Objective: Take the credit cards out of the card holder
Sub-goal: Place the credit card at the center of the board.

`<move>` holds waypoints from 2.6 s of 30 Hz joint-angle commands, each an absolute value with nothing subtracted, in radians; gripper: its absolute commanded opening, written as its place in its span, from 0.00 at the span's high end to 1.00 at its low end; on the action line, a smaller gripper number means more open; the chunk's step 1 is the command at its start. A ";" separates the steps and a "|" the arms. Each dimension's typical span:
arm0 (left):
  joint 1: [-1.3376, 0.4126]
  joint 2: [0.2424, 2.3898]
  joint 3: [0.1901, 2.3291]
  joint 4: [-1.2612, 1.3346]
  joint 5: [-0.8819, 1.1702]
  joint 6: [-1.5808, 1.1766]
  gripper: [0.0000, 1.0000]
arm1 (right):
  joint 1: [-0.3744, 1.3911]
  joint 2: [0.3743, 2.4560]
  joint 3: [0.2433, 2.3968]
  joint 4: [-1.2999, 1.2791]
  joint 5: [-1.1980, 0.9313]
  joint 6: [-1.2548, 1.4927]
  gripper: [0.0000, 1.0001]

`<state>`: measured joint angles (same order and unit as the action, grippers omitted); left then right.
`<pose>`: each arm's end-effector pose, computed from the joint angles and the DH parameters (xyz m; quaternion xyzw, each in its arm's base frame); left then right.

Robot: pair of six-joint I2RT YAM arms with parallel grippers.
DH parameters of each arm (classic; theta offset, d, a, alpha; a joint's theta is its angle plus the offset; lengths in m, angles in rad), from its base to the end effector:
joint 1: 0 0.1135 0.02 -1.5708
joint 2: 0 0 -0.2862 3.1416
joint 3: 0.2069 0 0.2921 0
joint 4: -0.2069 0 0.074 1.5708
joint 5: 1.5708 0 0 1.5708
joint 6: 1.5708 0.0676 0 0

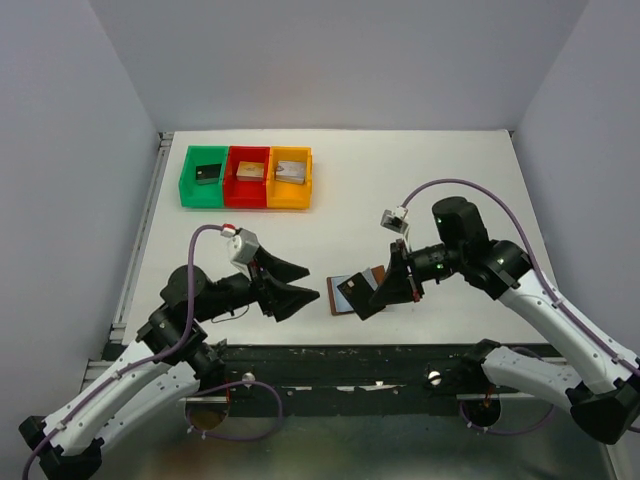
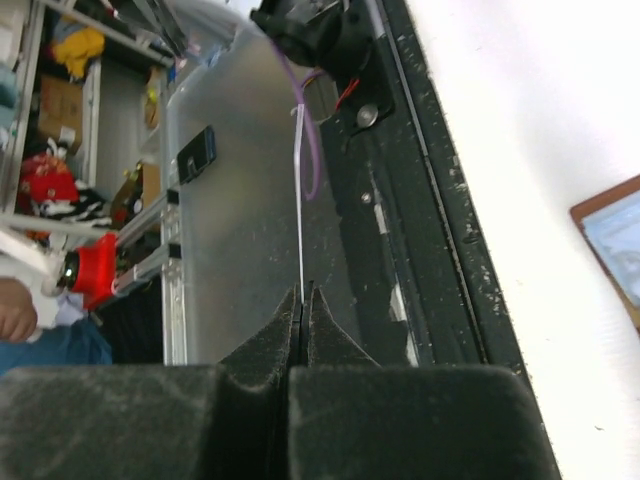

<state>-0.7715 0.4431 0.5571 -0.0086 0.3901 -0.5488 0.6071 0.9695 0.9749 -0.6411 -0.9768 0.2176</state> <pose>0.1071 -0.1400 0.3427 0.2161 0.6361 -0.5496 0.4966 0.1599 0.1793 0.3446 -0.3600 0.7325 0.5433 0.1968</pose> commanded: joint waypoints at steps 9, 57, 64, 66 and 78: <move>-0.762 0.666 0.638 0.084 0.781 -0.528 0.27 | 0.798 1.094 1.150 -0.845 -0.858 0.100 1.00; -0.258 0.724 0.537 -0.131 0.407 -0.728 1.00 | 0.773 0.856 1.131 -0.692 -0.057 0.334 0.32; -0.126 0.929 0.474 0.124 0.432 -0.706 1.00 | 0.773 0.726 0.861 -0.476 -0.113 0.437 0.30; -0.109 0.992 0.495 0.164 0.472 -0.658 1.00 | 0.773 0.724 0.836 -0.476 -0.142 0.442 0.30; 0.123 1.336 0.594 0.199 0.813 -0.666 1.00 | 0.773 0.739 0.766 -0.463 -0.245 0.436 0.31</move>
<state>0.0380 1.2209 0.5617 0.1482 0.6292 -0.6590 0.7719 0.7460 0.7952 -0.4999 -0.2092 0.4267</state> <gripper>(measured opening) 0.031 0.692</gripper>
